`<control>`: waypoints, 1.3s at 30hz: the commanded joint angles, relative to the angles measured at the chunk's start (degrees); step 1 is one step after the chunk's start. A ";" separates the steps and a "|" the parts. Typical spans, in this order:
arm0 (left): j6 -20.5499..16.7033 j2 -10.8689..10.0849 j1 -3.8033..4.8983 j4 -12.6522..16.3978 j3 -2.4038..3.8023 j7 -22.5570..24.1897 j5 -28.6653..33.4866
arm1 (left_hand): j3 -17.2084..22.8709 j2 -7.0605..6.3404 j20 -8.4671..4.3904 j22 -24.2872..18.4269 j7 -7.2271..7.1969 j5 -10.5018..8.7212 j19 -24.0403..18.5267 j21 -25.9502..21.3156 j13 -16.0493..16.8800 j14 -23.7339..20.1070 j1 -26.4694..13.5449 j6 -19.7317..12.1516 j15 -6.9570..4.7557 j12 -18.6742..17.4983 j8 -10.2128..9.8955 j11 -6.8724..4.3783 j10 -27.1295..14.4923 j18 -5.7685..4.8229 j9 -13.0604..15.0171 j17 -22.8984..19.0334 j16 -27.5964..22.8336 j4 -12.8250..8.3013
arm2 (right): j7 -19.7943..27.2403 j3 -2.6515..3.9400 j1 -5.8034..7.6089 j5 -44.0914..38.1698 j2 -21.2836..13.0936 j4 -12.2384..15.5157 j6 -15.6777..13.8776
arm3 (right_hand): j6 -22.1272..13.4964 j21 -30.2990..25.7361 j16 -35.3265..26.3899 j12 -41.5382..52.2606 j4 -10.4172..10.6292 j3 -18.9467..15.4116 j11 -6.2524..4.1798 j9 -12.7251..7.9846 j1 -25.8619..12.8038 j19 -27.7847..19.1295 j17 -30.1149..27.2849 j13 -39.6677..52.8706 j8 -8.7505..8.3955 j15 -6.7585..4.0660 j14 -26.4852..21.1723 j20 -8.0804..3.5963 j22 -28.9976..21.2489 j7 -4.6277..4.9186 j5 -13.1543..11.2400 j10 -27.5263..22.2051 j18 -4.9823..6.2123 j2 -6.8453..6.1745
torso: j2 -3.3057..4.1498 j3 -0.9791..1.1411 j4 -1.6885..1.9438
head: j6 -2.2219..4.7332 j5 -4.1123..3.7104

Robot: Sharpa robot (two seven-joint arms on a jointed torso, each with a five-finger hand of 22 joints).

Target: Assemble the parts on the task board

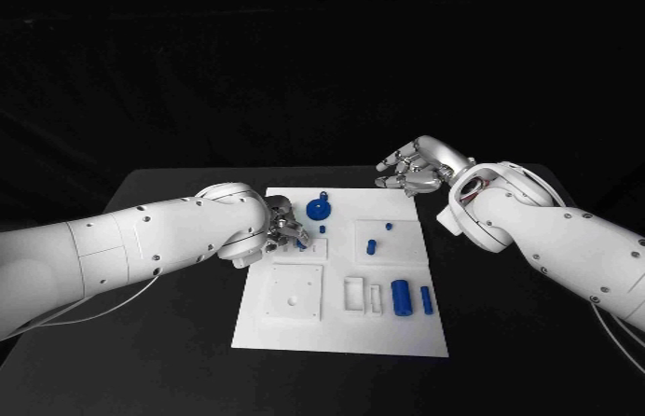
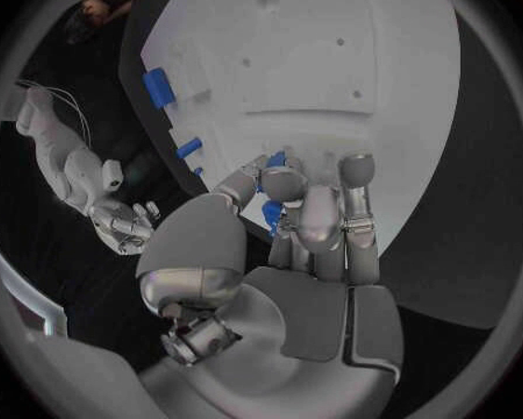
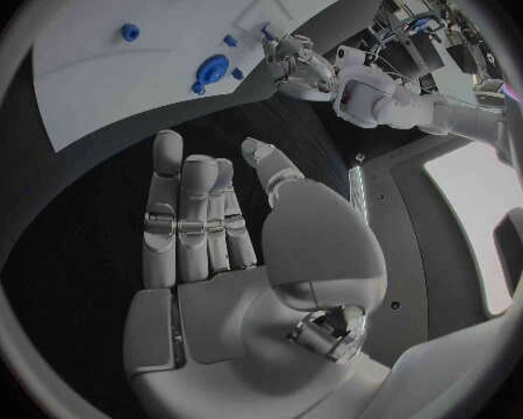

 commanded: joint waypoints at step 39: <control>3.11 0.05 -0.27 -0.38 -0.10 -0.05 -0.60 | 0.56 2.10 0.08 1.75 -7.44 -0.14 -0.14 -0.37 -0.20 -0.16 2.88 7.80 0.08 0.07 0.07 -1.08 1.76 0.33 -0.07 -0.16 0.16 -0.31 | 0.32 0.03 -0.03 -0.34 0.08 0.05 0.53 | -0.22 -0.28 0.04 -0.17 -0.55 1.81 -0.01 -0.08 -0.98 -0.03 -0.04 -0.12 -0.31 0.05 -0.40 0.18 0.24 0.07 2.08 -0.36 0.27 -0.10 | 0.02 0.01 0.00 | -0.05 0.35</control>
